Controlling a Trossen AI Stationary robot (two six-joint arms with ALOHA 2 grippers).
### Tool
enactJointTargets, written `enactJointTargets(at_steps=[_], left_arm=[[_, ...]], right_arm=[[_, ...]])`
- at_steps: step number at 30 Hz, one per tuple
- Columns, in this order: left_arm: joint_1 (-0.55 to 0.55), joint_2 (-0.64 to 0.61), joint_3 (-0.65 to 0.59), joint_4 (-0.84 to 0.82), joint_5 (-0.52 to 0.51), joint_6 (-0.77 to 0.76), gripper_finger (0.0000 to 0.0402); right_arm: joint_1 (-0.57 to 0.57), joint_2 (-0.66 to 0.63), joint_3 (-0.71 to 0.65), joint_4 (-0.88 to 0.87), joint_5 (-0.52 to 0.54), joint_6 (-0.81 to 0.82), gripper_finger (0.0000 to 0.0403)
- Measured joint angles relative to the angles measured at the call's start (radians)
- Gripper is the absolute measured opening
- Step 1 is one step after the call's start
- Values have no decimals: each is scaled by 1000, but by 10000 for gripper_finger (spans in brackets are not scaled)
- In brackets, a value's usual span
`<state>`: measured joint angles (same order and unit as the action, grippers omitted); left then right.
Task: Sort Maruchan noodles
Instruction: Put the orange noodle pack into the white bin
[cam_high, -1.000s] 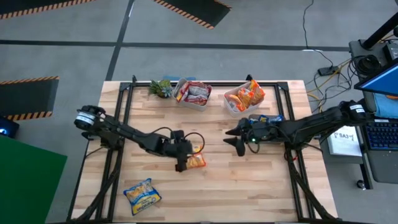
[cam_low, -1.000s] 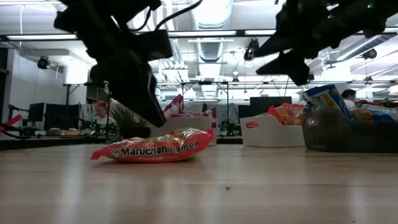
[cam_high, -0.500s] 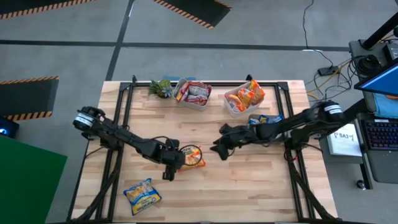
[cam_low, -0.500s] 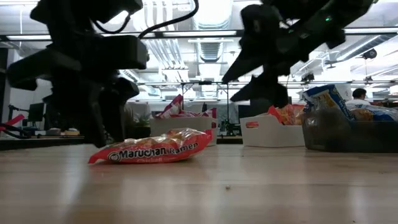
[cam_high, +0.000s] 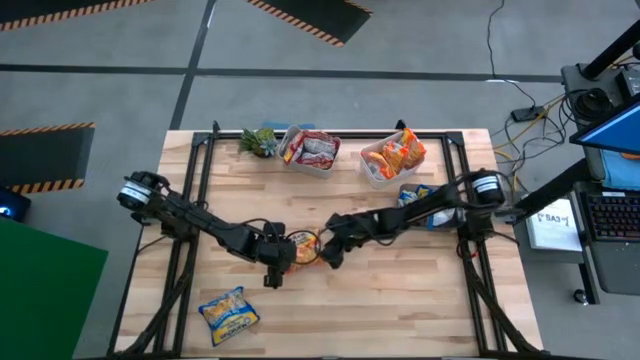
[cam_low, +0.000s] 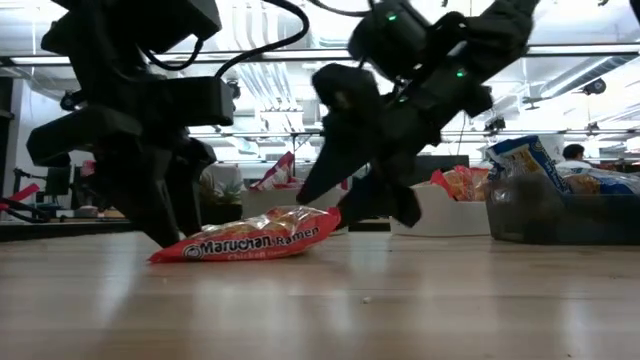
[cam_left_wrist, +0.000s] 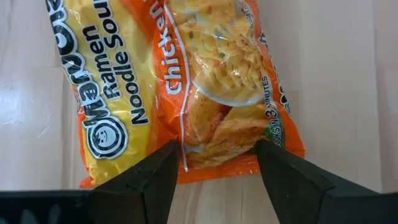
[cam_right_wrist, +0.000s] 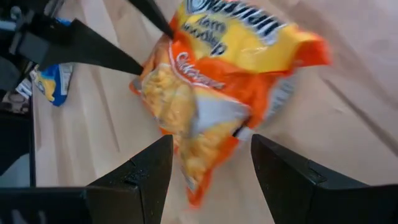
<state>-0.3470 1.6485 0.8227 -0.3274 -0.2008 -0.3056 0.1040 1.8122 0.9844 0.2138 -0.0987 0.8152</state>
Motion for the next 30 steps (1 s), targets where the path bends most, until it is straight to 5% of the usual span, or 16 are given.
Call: enactJointTargets(at_steps=[14, 30], left_arm=[[0, 0, -1, 14, -1, -10, 203], [0, -24, -1, -17, -29, 6, 203]], right_arm=[[-18, 168, 180, 6, -18, -68, 199], [-24, 127, 174, -50, -41, -171, 32]])
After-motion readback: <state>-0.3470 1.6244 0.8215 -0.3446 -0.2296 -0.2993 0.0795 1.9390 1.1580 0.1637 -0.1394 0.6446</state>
